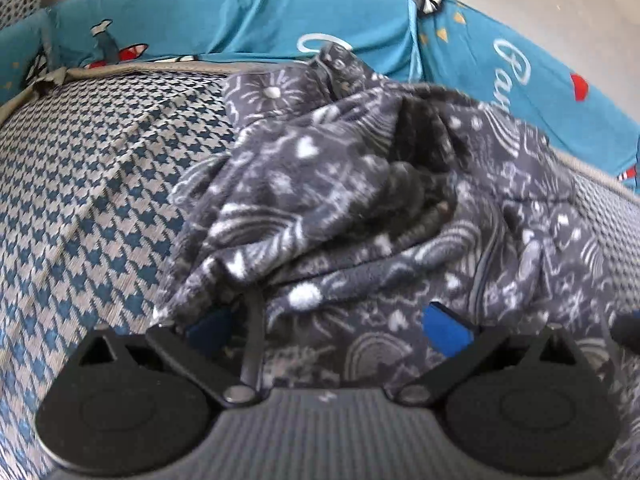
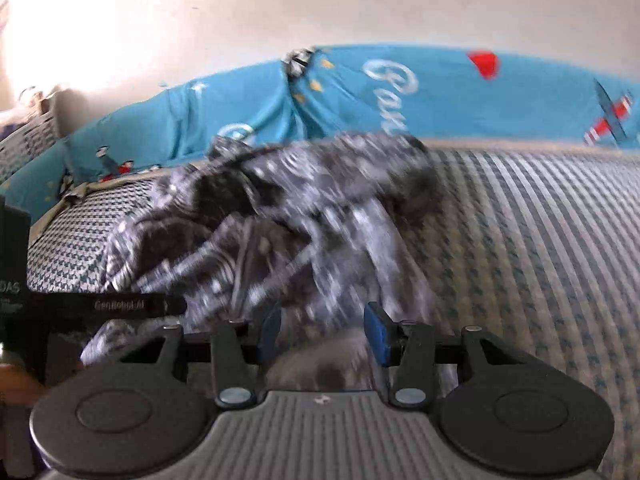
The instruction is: Fold clothes
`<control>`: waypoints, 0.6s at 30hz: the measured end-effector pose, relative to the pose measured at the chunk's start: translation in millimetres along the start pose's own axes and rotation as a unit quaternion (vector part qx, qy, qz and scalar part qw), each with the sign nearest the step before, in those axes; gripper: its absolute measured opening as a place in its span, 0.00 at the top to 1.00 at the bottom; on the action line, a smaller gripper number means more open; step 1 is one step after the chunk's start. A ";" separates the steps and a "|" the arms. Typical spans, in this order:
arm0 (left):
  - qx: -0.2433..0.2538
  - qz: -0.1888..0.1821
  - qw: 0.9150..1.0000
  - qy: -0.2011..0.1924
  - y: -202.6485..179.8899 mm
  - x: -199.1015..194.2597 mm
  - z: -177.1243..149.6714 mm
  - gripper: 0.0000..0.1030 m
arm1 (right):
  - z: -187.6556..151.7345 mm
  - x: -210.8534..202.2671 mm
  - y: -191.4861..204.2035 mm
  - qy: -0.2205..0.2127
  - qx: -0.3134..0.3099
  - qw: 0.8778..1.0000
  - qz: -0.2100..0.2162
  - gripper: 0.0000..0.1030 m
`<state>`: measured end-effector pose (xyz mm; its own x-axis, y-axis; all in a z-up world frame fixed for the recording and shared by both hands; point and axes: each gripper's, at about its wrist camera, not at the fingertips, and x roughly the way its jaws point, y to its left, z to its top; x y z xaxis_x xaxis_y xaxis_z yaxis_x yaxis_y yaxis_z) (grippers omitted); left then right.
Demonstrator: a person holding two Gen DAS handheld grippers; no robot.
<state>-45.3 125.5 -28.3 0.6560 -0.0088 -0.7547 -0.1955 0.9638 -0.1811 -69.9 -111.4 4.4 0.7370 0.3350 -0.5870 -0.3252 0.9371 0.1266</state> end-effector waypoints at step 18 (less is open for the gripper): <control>-0.102 0.024 0.989 -0.103 40.1 -34.8 24.1 0.00 | 81.0 101.9 49.5 -0.073 -0.091 0.992 0.037 0.56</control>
<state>-58.4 170.9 5.9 0.7730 0.1103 -0.6248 -0.3593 0.8877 -0.2879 37.2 -22.9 15.7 0.7804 0.4258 -0.4578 -0.4739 0.8805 0.0111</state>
